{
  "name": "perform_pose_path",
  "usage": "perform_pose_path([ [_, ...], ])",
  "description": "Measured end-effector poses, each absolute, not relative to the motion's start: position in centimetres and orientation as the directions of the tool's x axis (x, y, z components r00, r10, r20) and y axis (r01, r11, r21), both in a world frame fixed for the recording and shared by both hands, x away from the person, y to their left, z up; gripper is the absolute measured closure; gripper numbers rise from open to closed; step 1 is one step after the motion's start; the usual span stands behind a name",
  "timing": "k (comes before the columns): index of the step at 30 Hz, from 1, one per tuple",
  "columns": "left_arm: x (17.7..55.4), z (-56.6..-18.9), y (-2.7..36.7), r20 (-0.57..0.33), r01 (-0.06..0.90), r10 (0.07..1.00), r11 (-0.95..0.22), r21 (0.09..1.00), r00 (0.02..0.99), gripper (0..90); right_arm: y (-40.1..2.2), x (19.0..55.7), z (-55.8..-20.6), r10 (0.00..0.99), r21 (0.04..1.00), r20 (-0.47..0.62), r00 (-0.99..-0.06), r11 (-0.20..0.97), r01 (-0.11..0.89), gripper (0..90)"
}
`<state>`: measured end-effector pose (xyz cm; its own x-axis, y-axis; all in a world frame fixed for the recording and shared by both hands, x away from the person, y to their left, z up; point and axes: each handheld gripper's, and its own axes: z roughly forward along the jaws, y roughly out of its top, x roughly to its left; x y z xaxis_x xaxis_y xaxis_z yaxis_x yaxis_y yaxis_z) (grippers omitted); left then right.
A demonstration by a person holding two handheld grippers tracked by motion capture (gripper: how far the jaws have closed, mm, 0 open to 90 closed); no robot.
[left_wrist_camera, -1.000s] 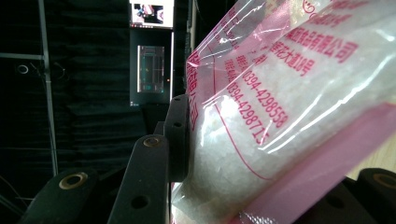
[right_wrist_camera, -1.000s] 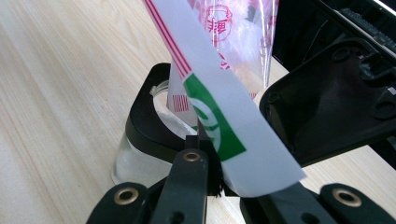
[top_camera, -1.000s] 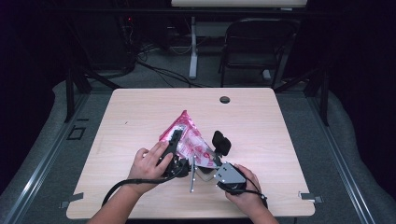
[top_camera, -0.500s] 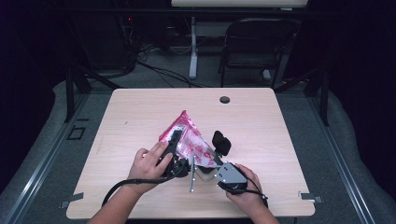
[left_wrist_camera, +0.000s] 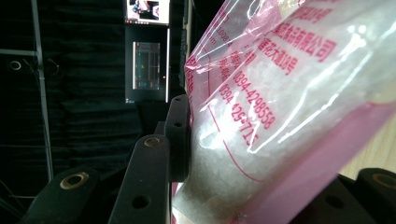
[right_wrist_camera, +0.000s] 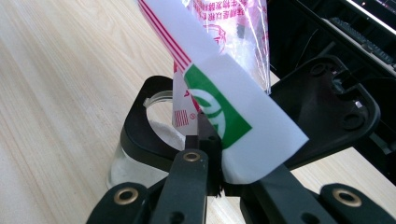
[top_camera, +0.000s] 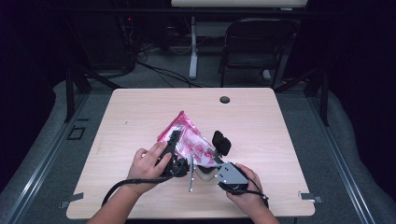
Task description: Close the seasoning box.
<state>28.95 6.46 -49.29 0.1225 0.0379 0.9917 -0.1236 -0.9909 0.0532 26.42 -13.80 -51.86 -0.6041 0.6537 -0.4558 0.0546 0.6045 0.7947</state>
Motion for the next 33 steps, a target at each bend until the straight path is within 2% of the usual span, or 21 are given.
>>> perform_pose_path([
  [10, 28.84, -49.24, 6.47, 0.992, -0.131, 0.039, -0.990, 0.055, 0.121, 69.7, -13.65, 26.59, -52.31, 0.648, 0.789, -0.448, -0.616, 0.610, 0.068, 89.7],
  [33, 29.07, -49.72, 7.21, 0.975, -0.105, 0.100, -0.987, 0.123, 0.197, 71.4, -13.63, 26.20, -51.68, 0.652, 0.799, -0.458, -0.604, 0.600, 0.041, 89.1],
])
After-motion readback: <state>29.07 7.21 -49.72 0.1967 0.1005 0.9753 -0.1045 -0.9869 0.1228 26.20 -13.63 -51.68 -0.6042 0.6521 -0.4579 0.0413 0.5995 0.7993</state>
